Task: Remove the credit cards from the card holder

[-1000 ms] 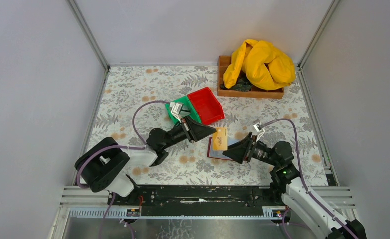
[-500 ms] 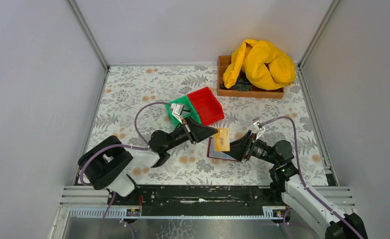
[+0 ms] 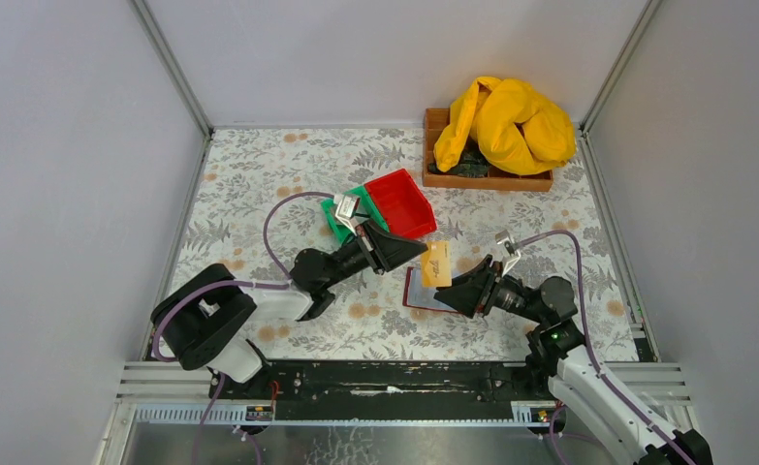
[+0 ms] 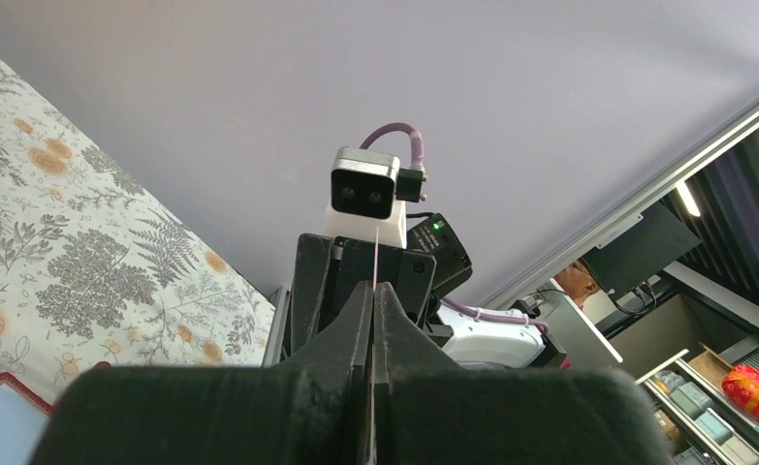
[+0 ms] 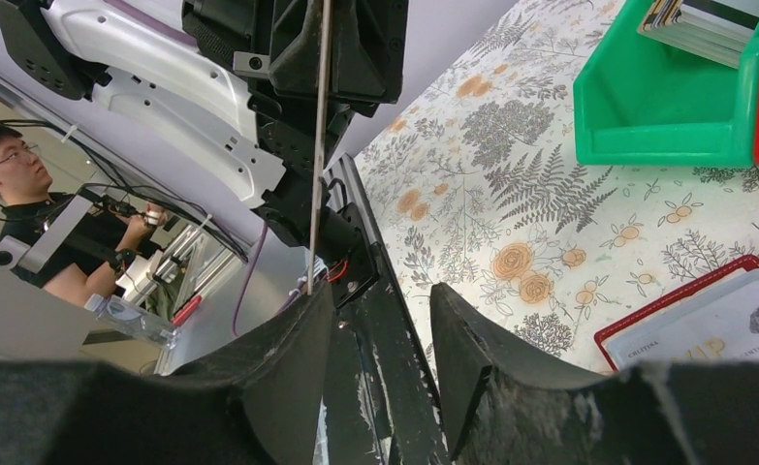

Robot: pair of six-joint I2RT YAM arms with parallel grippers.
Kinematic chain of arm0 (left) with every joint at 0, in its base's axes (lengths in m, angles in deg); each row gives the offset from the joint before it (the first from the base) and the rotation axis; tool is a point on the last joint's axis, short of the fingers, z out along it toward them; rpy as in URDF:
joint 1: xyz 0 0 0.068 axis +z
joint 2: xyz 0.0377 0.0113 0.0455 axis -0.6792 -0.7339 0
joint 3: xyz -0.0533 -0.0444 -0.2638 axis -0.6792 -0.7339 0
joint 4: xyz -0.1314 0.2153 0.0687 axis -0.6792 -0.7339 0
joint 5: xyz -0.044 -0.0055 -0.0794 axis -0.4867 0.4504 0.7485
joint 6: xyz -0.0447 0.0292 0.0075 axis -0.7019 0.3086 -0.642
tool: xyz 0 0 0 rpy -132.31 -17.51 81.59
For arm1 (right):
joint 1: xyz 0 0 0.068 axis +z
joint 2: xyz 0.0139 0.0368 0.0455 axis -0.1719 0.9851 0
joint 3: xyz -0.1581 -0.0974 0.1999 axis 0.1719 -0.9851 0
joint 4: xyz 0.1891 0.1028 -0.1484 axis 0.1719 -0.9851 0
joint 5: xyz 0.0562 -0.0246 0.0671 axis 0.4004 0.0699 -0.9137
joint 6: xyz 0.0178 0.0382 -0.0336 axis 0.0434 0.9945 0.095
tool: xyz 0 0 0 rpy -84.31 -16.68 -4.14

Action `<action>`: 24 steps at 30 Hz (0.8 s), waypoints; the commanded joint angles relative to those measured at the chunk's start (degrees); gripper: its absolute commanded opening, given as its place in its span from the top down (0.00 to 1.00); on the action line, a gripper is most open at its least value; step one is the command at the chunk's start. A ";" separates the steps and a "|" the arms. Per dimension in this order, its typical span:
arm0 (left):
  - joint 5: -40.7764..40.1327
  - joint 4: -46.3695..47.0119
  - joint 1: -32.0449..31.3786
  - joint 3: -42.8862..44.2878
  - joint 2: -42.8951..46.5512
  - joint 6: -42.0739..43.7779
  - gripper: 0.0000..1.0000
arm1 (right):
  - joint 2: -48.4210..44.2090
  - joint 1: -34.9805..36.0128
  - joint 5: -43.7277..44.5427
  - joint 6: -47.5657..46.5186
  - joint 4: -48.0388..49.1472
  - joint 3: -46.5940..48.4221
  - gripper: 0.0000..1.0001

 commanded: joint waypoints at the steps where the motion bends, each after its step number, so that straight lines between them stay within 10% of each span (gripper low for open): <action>1: -0.35 1.09 0.44 1.63 1.46 2.42 1.00 | -1.38 0.03 -1.75 -0.79 2.00 0.67 0.51; 24: 0.12 2.67 0.93 1.65 -0.71 1.55 1.00 | -5.67 -0.03 -0.27 -3.86 -2.87 3.80 0.50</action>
